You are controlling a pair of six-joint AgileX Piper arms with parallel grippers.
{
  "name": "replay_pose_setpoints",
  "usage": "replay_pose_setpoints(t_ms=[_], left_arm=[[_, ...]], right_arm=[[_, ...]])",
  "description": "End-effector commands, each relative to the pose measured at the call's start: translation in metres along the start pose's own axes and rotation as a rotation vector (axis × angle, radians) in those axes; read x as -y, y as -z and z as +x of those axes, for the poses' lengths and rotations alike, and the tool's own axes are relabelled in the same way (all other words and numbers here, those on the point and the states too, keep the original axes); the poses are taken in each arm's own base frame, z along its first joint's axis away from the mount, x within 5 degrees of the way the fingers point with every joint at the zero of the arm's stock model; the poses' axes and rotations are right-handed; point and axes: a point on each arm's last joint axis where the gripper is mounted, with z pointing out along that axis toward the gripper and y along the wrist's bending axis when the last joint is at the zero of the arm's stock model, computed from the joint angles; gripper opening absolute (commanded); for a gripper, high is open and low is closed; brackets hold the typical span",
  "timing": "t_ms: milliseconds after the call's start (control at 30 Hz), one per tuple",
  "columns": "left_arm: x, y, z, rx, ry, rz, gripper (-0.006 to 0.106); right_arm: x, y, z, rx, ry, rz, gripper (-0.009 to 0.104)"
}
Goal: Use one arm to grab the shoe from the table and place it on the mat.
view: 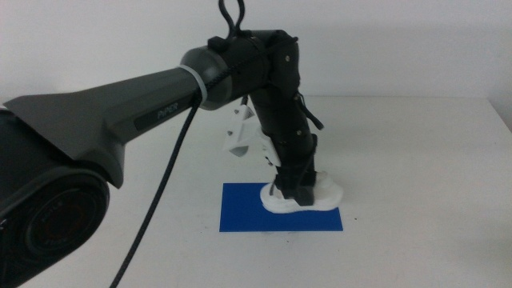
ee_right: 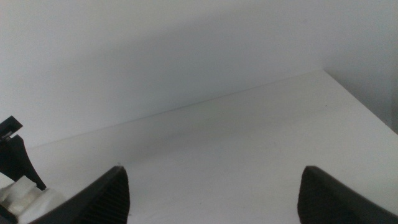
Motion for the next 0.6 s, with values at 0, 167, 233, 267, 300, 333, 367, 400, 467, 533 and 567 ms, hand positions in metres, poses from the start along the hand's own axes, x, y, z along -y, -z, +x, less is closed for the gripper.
replay_pose_setpoints(t_ms=[0, 167, 233, 267, 300, 333, 367, 400, 467, 533, 567], left_arm=[[0.005, 0.004, -0.009, 0.027, -0.004, 0.018, 0.034], [0.01, 0.005, -0.02, 0.123, -0.084, 0.054, 0.034], [0.01, 0.005, -0.021, 0.128, -0.078, 0.054, 0.034], [0.011, 0.005, -0.021, 0.134, -0.07, 0.057, 0.034], [0.011, 0.004, -0.022, 0.135, -0.028, 0.059, 0.034], [0.011, 0.003, -0.022, 0.137, 0.044, 0.063, 0.034], [0.012, 0.002, -0.023, 0.143, 0.081, 0.065, 0.034], [0.012, 0.0, -0.023, 0.146, 0.112, 0.064, 0.034], [0.012, -0.007, -0.023, 0.157, 0.13, 0.057, 0.034], [0.012, -0.013, -0.024, 0.165, 0.128, 0.045, 0.034], [0.012, -0.015, -0.023, 0.165, 0.128, 0.039, 0.034]], right_arm=[[0.0, 0.0, 0.0, 0.009, 0.012, -0.002, 0.079], [0.0, 0.0, 0.0, 0.009, 0.012, -0.002, 0.079], [0.0, 0.0, 0.0, 0.009, 0.012, -0.002, 0.079], [0.0, 0.0, 0.0, 0.009, 0.012, -0.002, 0.079], [0.0, 0.0, 0.0, 0.009, 0.012, -0.002, 0.079], [0.0, 0.0, 0.0, 0.009, 0.012, -0.002, 0.079], [0.0, 0.0, 0.0, 0.009, 0.012, -0.002, 0.079], [0.0, 0.0, 0.0, 0.009, 0.012, -0.002, 0.079], [0.0, 0.0, 0.0, 0.009, 0.012, -0.002, 0.079], [0.0, 0.0, 0.0, 0.009, 0.012, -0.002, 0.079], [0.0, 0.0, 0.0, 0.009, 0.012, -0.002, 0.079]])
